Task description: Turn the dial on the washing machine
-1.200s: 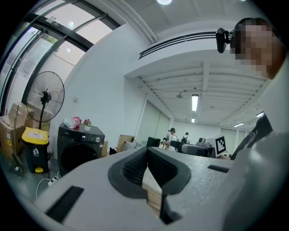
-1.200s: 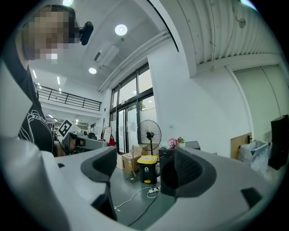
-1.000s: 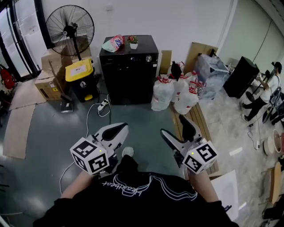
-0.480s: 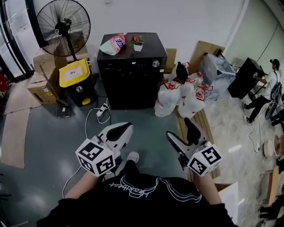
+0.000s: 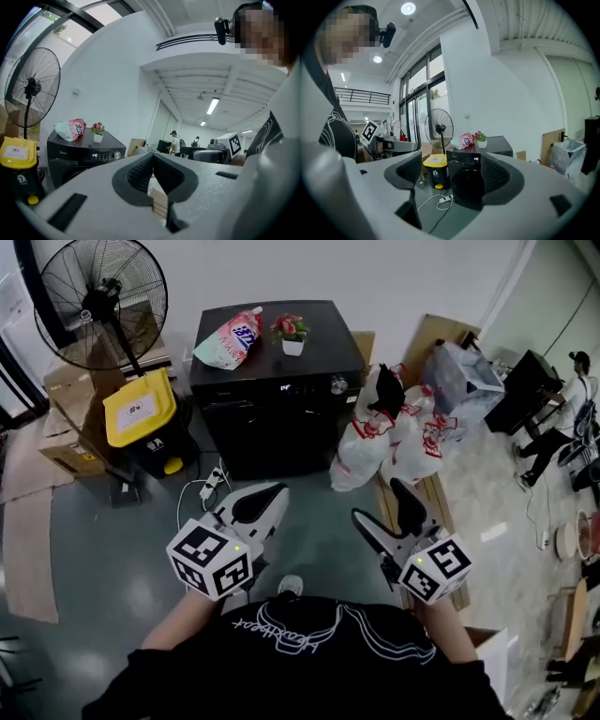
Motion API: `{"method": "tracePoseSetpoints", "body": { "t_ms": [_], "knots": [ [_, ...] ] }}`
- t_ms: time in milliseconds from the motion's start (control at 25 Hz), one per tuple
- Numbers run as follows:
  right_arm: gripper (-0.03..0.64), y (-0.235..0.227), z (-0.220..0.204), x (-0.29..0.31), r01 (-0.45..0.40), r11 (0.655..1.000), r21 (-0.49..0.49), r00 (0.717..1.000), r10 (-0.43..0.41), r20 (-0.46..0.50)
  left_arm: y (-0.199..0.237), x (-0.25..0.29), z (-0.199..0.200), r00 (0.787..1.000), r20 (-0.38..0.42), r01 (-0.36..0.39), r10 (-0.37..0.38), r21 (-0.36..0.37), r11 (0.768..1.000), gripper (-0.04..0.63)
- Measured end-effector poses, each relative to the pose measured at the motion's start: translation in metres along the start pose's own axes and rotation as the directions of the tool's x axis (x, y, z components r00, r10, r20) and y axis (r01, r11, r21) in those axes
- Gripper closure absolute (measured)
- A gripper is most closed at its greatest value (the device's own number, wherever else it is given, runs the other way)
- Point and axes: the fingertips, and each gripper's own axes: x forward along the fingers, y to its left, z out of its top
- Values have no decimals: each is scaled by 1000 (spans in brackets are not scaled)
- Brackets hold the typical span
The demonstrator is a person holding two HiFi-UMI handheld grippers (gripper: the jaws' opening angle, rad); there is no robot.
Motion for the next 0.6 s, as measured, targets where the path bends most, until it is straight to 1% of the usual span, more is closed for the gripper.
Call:
{"method": "tracePoseSetpoints", "body": {
  "t_ms": [160, 280, 440, 600],
  "knots": [
    [232, -16, -5, 31, 16, 1000, -15, 1000, -16, -14, 30, 18, -2, 1000, -5, 12, -13, -21, 1000, 591],
    [235, -35, -9, 51, 40, 999, -4, 999, -40, -19, 51, 29, -3, 1000, -8, 8, -8, -35, 999, 591],
    [241, -62, -14, 75, 71, 997, -2, 997, -71, -22, 82, 43, -3, 1000, 5, -19, 19, -51, 999, 591],
    [244, -91, -22, 95, 91, 995, -29, 995, -92, -50, 105, 64, -7, 998, -7, -64, 64, -68, 996, 591]
  ]
}}
